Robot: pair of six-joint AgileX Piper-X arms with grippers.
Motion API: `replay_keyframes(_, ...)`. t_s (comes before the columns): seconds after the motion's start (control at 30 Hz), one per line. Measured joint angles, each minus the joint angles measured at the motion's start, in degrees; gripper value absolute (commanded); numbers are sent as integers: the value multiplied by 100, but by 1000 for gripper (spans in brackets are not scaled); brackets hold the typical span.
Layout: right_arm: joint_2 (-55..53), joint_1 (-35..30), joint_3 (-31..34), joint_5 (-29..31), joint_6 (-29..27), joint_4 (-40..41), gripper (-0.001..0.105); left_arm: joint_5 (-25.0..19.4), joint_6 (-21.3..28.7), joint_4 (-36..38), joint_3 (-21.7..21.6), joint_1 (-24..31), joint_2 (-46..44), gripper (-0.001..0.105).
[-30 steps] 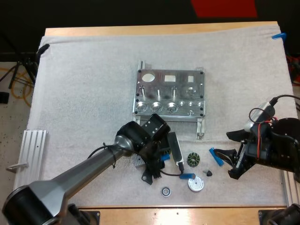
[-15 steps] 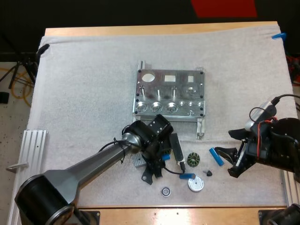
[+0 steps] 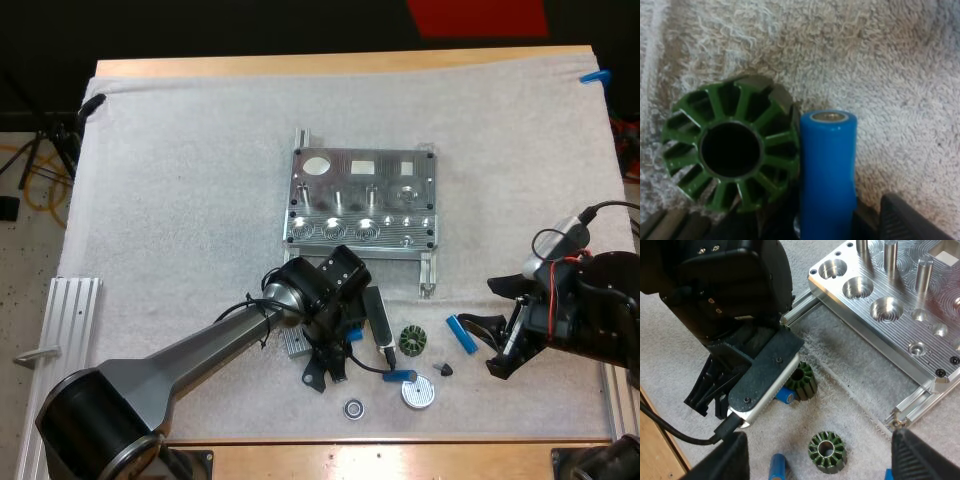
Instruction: Load cells from left to right
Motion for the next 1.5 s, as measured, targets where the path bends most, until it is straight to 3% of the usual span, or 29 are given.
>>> replay_keyframes(0.53, 0, 0, 0, 0, 0, 0, 59, 0, 0, 307, -358, 0, 0, 1)
replay_keyframes(0.83, 0, 0, 0, 0, -10, 0, 59, -9, 0, 307, -355, 0, 0, 28)
replay_keyframes(1.2, 0, 0, 0, 0, -10, 0, 59, -9, 0, 212, -355, 0, 0, 33)
replay_keyframes(1.37, 0, 0, 0, 5, -10, 0, 59, -9, 0, 212, -355, 0, 0, 62)
replay_keyframes(1.5, 0, 0, 0, 5, -10, 0, 59, -9, 0, 185, -355, 0, 0, 65)
